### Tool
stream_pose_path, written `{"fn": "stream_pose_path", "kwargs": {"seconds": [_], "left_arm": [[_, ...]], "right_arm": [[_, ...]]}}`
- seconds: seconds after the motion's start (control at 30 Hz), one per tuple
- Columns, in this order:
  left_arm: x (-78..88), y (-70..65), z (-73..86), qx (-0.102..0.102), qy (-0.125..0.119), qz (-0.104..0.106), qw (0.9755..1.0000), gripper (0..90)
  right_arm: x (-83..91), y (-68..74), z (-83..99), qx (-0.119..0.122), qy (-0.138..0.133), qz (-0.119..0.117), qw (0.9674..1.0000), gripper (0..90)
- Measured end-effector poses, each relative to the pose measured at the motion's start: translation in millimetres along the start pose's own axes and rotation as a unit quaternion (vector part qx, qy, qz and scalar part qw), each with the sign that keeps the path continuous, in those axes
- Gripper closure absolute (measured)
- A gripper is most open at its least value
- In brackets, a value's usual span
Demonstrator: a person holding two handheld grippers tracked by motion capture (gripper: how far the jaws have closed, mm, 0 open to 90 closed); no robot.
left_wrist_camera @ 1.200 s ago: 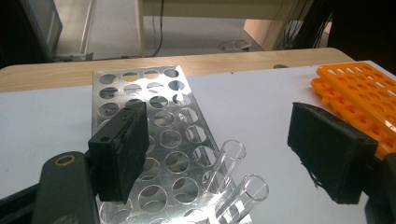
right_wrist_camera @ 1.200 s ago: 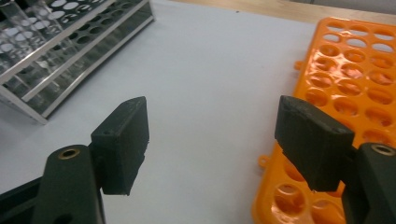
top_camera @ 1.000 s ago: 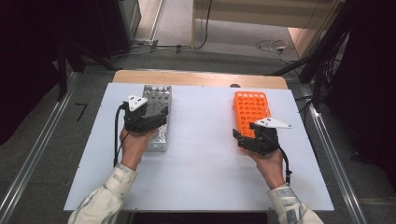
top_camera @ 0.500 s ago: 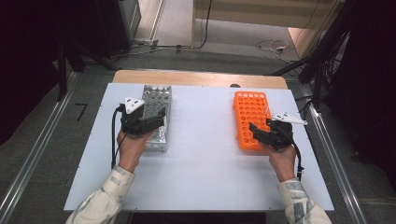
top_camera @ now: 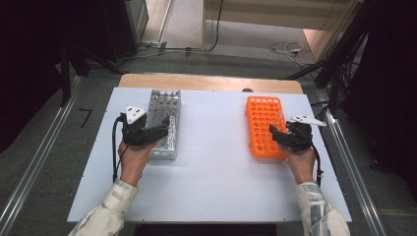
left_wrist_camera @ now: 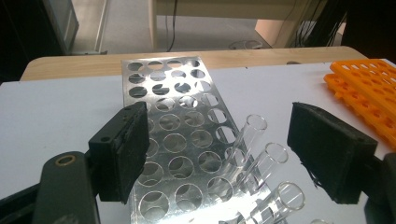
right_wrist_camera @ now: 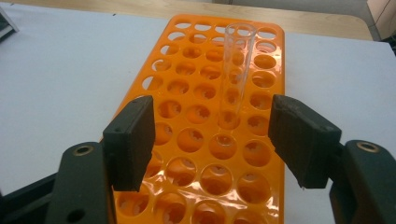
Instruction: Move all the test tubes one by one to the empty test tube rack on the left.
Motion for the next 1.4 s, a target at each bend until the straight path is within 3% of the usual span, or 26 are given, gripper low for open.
{"fn": "stream_pose_path", "kwargs": {"seconds": [0.5,0.7,0.9,1.4], "left_arm": [[8.1,8.4,5.4,0.005,0.000,-0.013,0.9999,20.6],[11.0,11.0,6.4,0.007,-0.003,-0.015,0.9999,20.6],[13.2,14.2,7.4,0.010,-0.003,-0.018,0.9998,20.5],[16.1,17.7,12.3,0.010,0.001,-0.024,0.9997,20.6]], "right_arm": [[-18.8,-9.8,-4.4,-0.004,0.010,0.003,0.9999,43.5],[-23.8,-8.7,-7.2,0.008,0.012,0.017,0.9998,50.4],[-29.8,-11.0,-7.8,0.004,0.021,0.024,0.9995,58.1],[-35.9,-12.6,-10.1,0.011,0.038,0.032,0.9987,65.4]]}}
Point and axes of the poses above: each handheld gripper's, and its own axes: x roughly backward along the jaws, z roughly out of its underside, y roughly to its left, the point moved 10 cm from there along -x, roughly forward along the jaws, and after that the axes turned 7 degrees about y, right-handed, at the moved point
